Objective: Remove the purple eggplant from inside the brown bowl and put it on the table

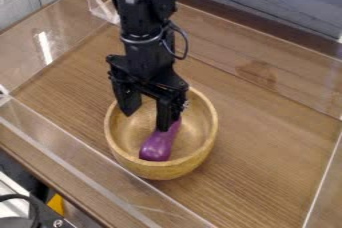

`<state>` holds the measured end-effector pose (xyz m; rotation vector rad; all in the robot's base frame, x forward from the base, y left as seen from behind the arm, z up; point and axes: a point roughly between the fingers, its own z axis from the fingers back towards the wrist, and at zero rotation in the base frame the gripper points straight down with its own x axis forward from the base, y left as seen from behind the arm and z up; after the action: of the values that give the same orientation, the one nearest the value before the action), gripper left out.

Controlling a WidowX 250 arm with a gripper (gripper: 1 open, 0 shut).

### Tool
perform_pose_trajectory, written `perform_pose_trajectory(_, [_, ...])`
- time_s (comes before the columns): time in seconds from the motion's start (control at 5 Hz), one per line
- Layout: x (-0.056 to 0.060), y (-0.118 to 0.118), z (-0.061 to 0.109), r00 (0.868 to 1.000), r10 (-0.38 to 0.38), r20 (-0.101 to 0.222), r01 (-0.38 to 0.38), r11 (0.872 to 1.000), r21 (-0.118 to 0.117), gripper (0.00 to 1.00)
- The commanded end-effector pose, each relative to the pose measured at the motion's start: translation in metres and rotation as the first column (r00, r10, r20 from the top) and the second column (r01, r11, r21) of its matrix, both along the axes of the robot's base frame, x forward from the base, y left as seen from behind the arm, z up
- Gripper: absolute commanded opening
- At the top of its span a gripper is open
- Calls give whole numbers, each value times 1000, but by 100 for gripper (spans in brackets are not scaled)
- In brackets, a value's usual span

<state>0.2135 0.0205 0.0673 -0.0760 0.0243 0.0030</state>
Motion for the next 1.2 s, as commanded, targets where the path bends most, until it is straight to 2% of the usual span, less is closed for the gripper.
perform_pose_trajectory(0.0, [4, 3, -2, 999, -3, 35, 4, 1000, -9, 100])
perform_pose_trajectory(0.6, [7, 0, -17, 997, -11, 82, 12, 1000, -21, 100])
perform_pose_trajectory(1.0, [7, -6, -24, 994, -22, 106, 24, 1000, -17, 100])
